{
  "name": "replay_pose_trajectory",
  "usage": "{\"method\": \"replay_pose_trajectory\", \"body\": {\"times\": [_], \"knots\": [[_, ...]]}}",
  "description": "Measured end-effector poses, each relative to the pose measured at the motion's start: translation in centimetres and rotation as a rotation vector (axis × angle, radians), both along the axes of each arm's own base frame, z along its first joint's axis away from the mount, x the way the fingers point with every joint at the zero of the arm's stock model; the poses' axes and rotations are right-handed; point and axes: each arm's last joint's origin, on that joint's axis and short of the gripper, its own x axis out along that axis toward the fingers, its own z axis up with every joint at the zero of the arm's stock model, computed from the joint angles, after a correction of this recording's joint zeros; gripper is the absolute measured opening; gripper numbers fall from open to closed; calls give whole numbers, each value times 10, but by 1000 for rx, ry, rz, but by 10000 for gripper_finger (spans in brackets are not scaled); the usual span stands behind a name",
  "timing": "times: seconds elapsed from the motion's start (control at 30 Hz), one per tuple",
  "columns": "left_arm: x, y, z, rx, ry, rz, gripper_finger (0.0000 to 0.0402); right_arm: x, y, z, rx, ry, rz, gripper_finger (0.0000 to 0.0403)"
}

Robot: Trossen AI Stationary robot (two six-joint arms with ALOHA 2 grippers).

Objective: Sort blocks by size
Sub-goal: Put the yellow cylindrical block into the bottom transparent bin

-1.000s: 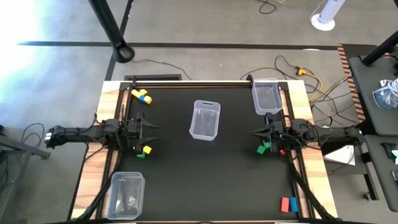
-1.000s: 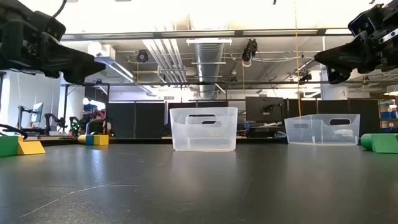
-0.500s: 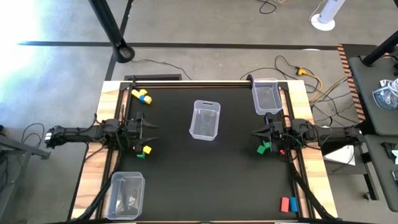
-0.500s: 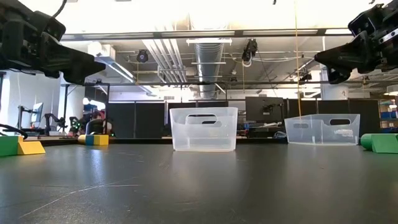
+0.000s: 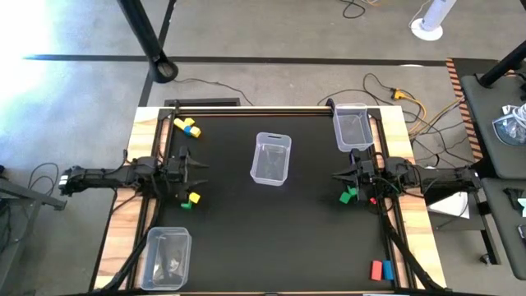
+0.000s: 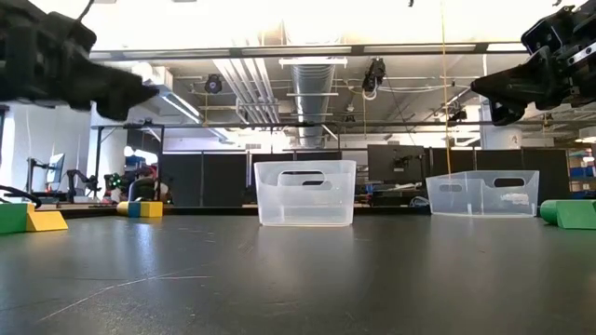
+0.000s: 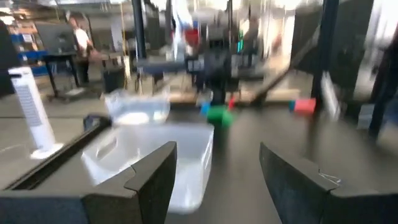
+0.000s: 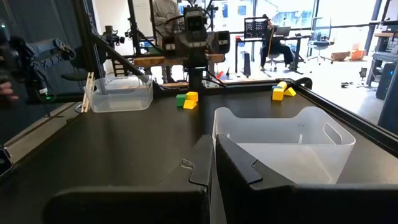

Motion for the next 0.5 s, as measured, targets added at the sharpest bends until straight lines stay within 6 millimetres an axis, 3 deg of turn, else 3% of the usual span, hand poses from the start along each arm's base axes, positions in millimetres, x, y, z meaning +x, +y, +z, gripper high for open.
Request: {"method": "replay_pose_trajectory", "body": {"times": [0.1,0.23,0.5], "knots": [[-1,0,16,-102,-167,-23,217,0,0,0,0,0,0,13],[-6,0,32,-111,-344,-36,217,0,0,0,0,0,0,13],[-11,4,49,16,-446,131,217,0,0,0,0,0,0,13]]}}
